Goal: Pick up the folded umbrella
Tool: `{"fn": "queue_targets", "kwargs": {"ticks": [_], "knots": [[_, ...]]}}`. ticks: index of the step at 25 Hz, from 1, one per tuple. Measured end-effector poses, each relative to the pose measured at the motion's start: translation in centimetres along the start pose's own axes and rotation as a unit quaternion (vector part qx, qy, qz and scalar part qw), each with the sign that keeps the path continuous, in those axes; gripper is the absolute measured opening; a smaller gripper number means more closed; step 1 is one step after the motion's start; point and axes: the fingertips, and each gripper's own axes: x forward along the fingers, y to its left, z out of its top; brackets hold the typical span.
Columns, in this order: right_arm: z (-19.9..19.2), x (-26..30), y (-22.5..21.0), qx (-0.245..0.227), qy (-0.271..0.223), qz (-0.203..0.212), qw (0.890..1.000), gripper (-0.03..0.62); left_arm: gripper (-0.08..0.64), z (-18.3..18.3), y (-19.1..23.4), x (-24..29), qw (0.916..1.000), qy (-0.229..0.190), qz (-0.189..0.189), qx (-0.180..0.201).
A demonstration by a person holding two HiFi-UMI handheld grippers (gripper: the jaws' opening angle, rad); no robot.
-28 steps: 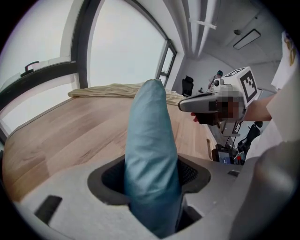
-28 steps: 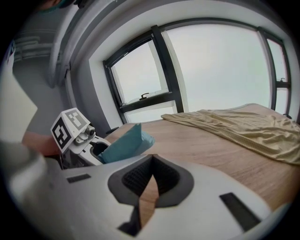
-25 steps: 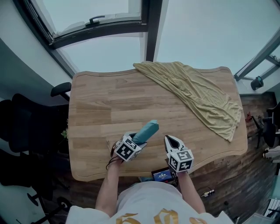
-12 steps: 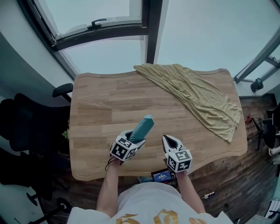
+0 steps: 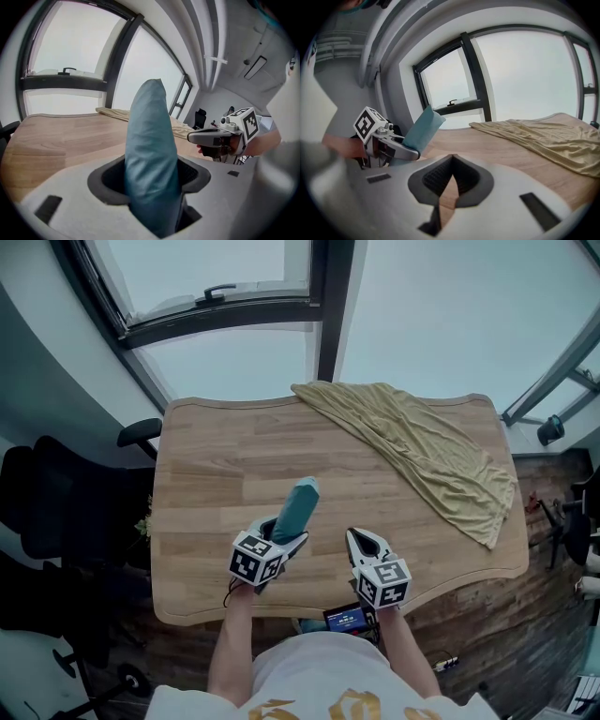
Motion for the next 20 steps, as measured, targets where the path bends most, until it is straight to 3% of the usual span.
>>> {"fn": "queue_targets", "kwargs": {"ticks": [6,10,20], "knots": [[1.9,-0.5,0.6,0.060,-0.035,0.009,0.998,0.009,0.288,1.3,0.5,-1.4,0.9987,-0.043,0.028,-0.001],[2.6,-0.8,1.4,0.066,-0.042,0.019,0.997,0.009,0.288,1.9,0.6,-2.5,0.9960,-0.078,0.038,-0.020],[3.2,-1.5,2.4,0.052,-0.051,0.026,0.997,0.009,0.288,3.2,0.8,-5.8,0.9861,-0.147,0.073,-0.027]]}}
